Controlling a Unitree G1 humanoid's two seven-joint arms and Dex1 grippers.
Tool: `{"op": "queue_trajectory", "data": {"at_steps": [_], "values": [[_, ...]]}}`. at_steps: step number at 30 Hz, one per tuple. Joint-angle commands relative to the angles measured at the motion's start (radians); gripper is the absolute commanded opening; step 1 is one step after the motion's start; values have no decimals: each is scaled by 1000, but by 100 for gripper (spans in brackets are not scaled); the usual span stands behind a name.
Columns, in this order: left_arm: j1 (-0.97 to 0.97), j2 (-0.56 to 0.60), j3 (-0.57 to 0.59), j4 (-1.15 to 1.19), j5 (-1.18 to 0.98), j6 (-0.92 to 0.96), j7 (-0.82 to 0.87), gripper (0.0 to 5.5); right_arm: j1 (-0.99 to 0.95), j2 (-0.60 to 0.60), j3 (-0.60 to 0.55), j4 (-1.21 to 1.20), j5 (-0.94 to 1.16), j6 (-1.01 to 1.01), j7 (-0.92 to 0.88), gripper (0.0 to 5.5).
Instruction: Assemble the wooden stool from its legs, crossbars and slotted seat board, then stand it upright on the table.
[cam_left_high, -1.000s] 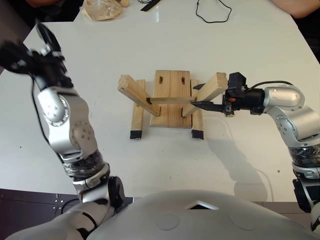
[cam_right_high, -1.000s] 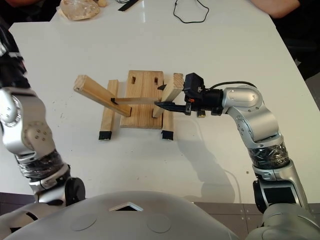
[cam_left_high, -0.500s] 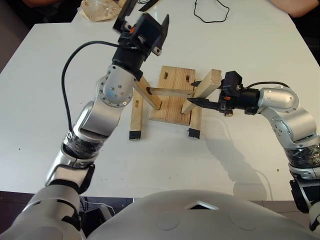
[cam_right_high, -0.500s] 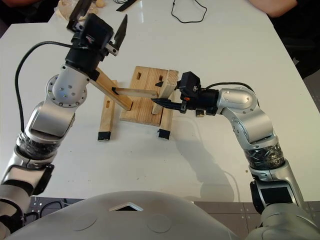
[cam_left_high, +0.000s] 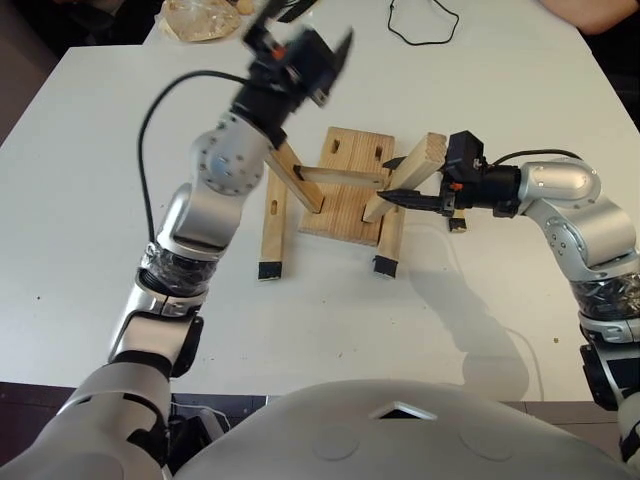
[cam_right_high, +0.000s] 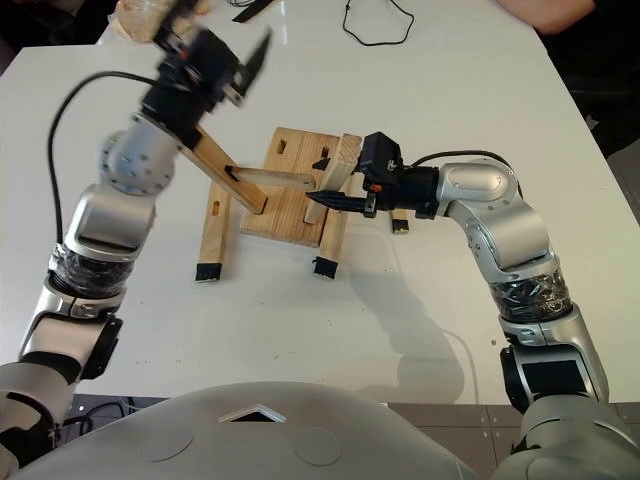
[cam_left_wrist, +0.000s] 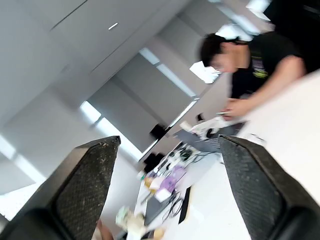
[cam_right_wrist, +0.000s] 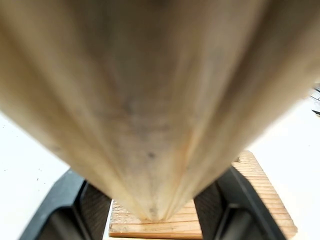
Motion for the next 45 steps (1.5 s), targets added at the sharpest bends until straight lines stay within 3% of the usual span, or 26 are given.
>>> {"op": "queue_trajectory", "data": {"at_steps": [1, 4, 9, 14, 21, 30, 33, 38, 41, 45], "values": [[14, -84, 213, -140, -194, 168, 37, 362, 0, -26, 9, 3, -11, 23, 56, 203], [50, -136, 230, -288, -309, 286, 36, 362, -9, -33, 5, 13, -10, 28, 80, 203], [203, -217, 119, -580, -550, 484, 24, 362, -58, -29, 11, 76, -33, 26, 109, 203], [286, -330, 130, -681, -749, 666, 177, 290, -63, -33, 10, 94, -46, 28, 120, 203], [340, -252, -49, -677, -605, 848, 329, 177, -79, -34, 18, 99, -48, 37, 142, 203], [417, -182, -200, -480, -528, 1033, 293, 33, -118, -9, 38, 105, -55, 45, 151, 203], [445, -173, -191, -460, -542, 1067, 253, 2, -131, 1, 38, 107, -58, 47, 150, 203], [421, -172, -177, -455, -522, 1009, 209, 0, -142, 18, 39, 115, -65, 45, 138, 203], [344, -278, -66, -499, -530, 846, 216, 0, -139, 19, 33, 116, -66, 45, 136, 203], [88, -386, 197, -552, -620, 696, 267, 0, -111, 8, 23, 109, -72, 45, 134, 203]]}}
